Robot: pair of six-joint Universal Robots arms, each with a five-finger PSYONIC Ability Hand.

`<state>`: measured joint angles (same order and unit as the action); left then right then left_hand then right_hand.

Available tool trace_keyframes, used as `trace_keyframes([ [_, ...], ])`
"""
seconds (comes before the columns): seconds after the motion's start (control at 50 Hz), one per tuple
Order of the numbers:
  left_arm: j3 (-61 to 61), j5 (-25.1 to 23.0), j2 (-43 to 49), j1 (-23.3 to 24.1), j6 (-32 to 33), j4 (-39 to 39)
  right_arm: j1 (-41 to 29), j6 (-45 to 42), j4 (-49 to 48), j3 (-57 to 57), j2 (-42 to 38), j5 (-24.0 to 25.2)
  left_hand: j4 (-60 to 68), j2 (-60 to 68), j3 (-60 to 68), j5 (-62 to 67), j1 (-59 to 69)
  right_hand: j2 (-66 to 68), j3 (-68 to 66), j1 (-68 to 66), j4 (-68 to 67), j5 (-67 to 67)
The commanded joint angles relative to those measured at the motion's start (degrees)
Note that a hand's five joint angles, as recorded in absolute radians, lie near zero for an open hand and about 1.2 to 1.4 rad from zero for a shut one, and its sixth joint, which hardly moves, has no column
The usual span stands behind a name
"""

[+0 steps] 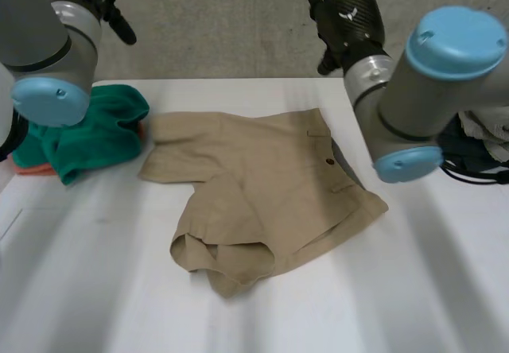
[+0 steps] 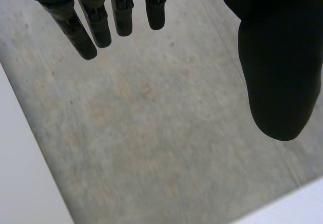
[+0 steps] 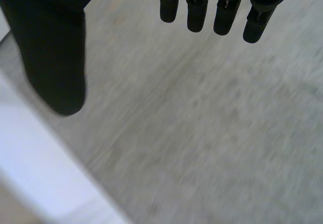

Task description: Fold the laundry.

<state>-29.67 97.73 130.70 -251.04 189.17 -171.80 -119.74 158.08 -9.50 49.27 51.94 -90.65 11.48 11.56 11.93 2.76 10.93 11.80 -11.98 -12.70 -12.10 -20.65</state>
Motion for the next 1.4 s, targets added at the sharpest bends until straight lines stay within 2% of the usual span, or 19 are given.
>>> trace_keyframes([
  [0.02,-30.5,-4.7,-16.4,3.9,3.7,1.0,3.4,-7.0,20.5,12.1,7.7,5.4,0.2,0.1,-0.2,-1.1,0.8,-1.8,2.0,2.7,2.1,20.6],
  [0.04,-36.6,-6.0,-19.0,5.3,4.4,1.0,4.2,-10.1,24.8,16.1,9.0,6.8,3.1,3.0,2.6,1.8,3.6,-1.5,1.7,2.4,1.8,20.4],
  [0.1,-48.1,-8.1,-23.2,8.5,6.4,0.8,5.4,-13.3,28.2,21.9,10.5,8.1,4.9,4.9,4.5,3.7,5.5,0.2,0.0,0.7,0.1,18.6],
  [0.2,-59.4,-8.7,-25.1,12.5,9.8,-1.2,7.9,-16.3,25.5,31.0,12.7,11.5,10.8,10.8,10.4,9.6,11.4,0.7,-0.5,0.2,-0.4,18.1],
  [0.32,-63.3,-7.2,-20.1,13.0,12.1,-8.1,9.5,-17.4,17.6,38.9,13.5,13.8,26.3,26.2,25.8,25.0,26.9,1.4,-1.2,-0.5,-1.1,17.4],
  [0.42,-62.4,-8.8,-14.5,12.4,13.9,-10.0,9.7,-17.2,11.9,42.0,13.6,13.5,26.0,25.9,25.5,24.7,26.5,1.4,-1.2,-0.5,-1.1,17.4],
  [0.52,-60.4,-9.0,-11.3,11.3,15.3,-10.3,9.4,-17.0,11.1,42.8,13.8,13.2,27.0,26.9,26.5,25.7,27.5,1.7,-1.6,-0.8,-1.4,17.1],
  [0.56,-59.5,-8.3,-10.4,10.4,15.7,-10.7,9.4,-16.8,10.8,43.3,14.2,13.1,36.5,36.4,36.1,35.2,37.1,2.4,-2.2,-1.5,-2.1,16.4],
  [0.6,-58.8,-7.8,-9.8,9.7,16.0,-11.4,9.4,-16.8,10.8,43.5,14.4,13.1,52.6,52.6,52.2,51.4,53.2,2.4,-2.2,-1.5,-2.1,16.4],
  [0.62,-58.3,-7.0,-9.2,8.8,16.1,-12.1,9.4,-16.5,10.7,43.9,14.7,13.1,65.4,65.3,64.9,64.1,65.9,2.4,-2.2,-1.5,-2.1,16.4],
  [0.64,-58.1,-6.3,-8.9,8.5,16.4,-12.8,9.5,-16.4,10.6,44.0,14.9,13.1,68.5,68.4,68.0,67.2,69.0,2.6,-2.4,-1.7,-2.3,16.3],
  [0.76,-55.5,-0.4,-6.2,5.0,20.3,-15.5,9.4,-16.1,10.3,45.4,15.9,13.4,68.5,68.4,68.1,67.2,69.1,3.2,-3.1,-2.3,-2.9,15.6],
  [0.84,-54.9,1.7,-6.0,2.2,22.1,-15.8,9.3,-16.3,10.1,46.6,16.8,14.3,68.5,68.4,68.1,67.2,69.1,3.2,-3.1,-2.3,-2.9,15.6],
  [1.06,-54.9,0.3,-7.2,-1.2,22.0,-16.8,9.3,-16.8,9.3,48.0,17.7,17.4,67.5,67.5,67.1,66.3,68.1,6.9,-6.8,-6.0,-6.6,11.9],
  [1.12,-55.6,-1.0,-9.7,-1.1,21.3,-16.5,9.6,-17.9,9.0,47.8,17.3,17.9,52.0,51.9,51.5,50.7,52.5,7.1,-6.9,-6.2,-6.8,11.7],
  [1.16,-57.2,-3.3,-12.6,-0.3,20.5,-16.0,10.0,-19.3,8.6,47.9,16.8,18.5,30.5,30.4,30.0,29.2,31.0,7.9,-7.8,-7.0,-7.7,10.9],
  [1.18,-58.0,-4.4,-13.8,0.1,20.2,-15.8,10.1,-19.9,8.4,47.9,16.4,18.8,26.2,26.1,25.7,24.9,26.7,8.8,-8.6,-7.9,-8.5,10.1],
  [1.3,-63.0,-13.0,-23.5,5.9,17.3,-13.1,11.7,-24.5,4.8,47.3,13.8,19.5,9.7,9.6,9.2,8.4,10.2,13.2,-13.0,-12.3,-12.9,5.7],
  [1.4,-65.2,-15.0,-26.0,12.1,16.3,-8.9,12.3,-24.2,1.7,46.5,12.1,19.5,7.6,7.6,7.2,6.4,8.2,13.2,-13.0,-12.3,-12.9,5.7],
])
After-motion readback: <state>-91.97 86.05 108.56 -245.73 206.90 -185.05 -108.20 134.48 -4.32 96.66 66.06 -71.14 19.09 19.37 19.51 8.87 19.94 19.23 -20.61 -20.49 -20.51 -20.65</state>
